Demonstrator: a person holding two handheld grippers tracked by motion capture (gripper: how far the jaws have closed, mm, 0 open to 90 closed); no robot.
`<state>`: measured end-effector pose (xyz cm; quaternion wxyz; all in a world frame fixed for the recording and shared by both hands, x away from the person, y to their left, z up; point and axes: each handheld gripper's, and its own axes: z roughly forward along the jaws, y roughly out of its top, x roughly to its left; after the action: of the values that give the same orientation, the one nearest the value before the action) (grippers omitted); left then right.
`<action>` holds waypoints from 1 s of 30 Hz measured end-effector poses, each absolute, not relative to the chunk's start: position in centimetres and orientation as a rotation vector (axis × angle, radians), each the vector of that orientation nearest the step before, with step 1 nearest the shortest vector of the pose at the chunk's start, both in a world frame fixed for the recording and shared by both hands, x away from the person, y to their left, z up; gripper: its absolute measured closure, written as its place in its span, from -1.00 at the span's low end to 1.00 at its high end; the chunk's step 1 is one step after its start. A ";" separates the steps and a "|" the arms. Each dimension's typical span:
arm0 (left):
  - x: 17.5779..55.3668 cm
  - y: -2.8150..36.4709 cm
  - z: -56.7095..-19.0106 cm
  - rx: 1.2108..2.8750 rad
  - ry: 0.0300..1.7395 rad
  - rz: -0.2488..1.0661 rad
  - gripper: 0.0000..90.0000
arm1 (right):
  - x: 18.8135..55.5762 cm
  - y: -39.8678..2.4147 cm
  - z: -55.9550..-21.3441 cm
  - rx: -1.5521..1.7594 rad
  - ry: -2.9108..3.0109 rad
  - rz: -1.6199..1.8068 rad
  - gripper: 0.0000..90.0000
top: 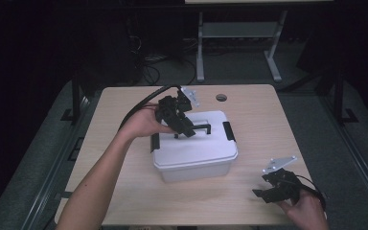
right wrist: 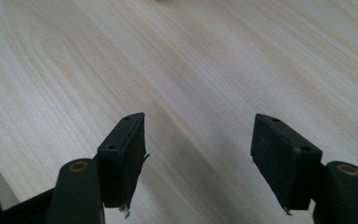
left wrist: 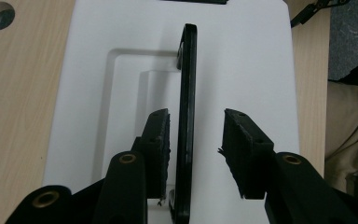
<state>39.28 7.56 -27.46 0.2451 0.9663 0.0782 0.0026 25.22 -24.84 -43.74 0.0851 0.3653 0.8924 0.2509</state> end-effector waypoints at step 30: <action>38.4 10.1 -26.8 2.587 0.270 0.021 0.16 | 25.3 -24.3 -43.9 1.083 2.672 0.728 -0.26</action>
<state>38.41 10.12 -26.77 0.2669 0.9585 0.0999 0.0078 25.35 -24.27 -43.88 0.0838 0.3630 0.8954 0.2439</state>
